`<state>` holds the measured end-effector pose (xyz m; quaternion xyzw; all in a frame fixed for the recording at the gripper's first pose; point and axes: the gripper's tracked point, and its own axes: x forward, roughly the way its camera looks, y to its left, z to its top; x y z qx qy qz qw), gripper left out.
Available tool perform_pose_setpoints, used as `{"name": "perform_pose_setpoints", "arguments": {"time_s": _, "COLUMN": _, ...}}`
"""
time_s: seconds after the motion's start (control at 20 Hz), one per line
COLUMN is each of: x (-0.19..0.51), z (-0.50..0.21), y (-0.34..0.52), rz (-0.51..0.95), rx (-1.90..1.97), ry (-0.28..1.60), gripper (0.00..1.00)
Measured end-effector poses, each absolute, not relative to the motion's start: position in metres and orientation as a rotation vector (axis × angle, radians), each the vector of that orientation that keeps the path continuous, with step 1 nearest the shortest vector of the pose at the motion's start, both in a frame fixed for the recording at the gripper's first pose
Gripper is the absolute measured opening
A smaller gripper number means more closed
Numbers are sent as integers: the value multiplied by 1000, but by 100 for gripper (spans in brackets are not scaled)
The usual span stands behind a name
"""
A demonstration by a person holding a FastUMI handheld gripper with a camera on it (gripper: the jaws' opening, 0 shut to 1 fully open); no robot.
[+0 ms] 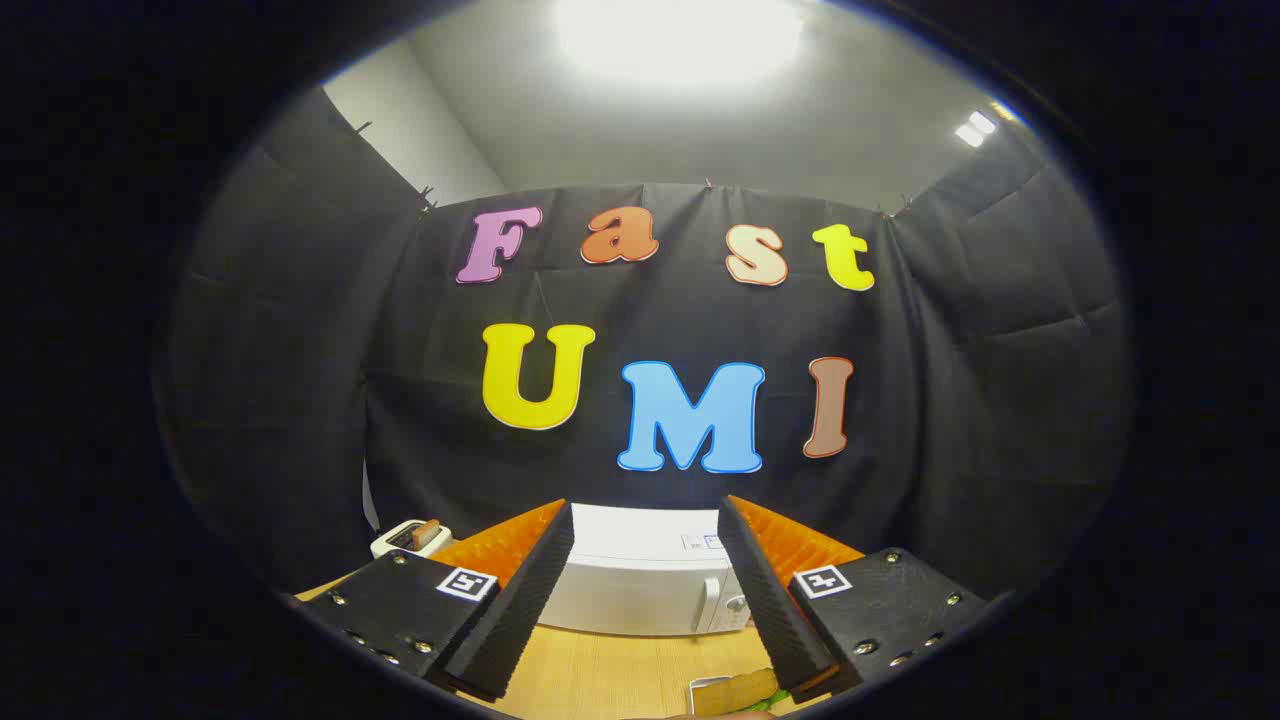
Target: Open the microwave, put the food inside, and close the microwave door.
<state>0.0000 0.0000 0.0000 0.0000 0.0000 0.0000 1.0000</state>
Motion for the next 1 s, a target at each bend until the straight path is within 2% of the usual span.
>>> {"name": "perform_pose_setpoints", "arguments": {"time_s": 1.0, "x": 11, "z": -15, "y": -6, "rz": 30, "rx": -43, "ry": -11, "gripper": 93}}
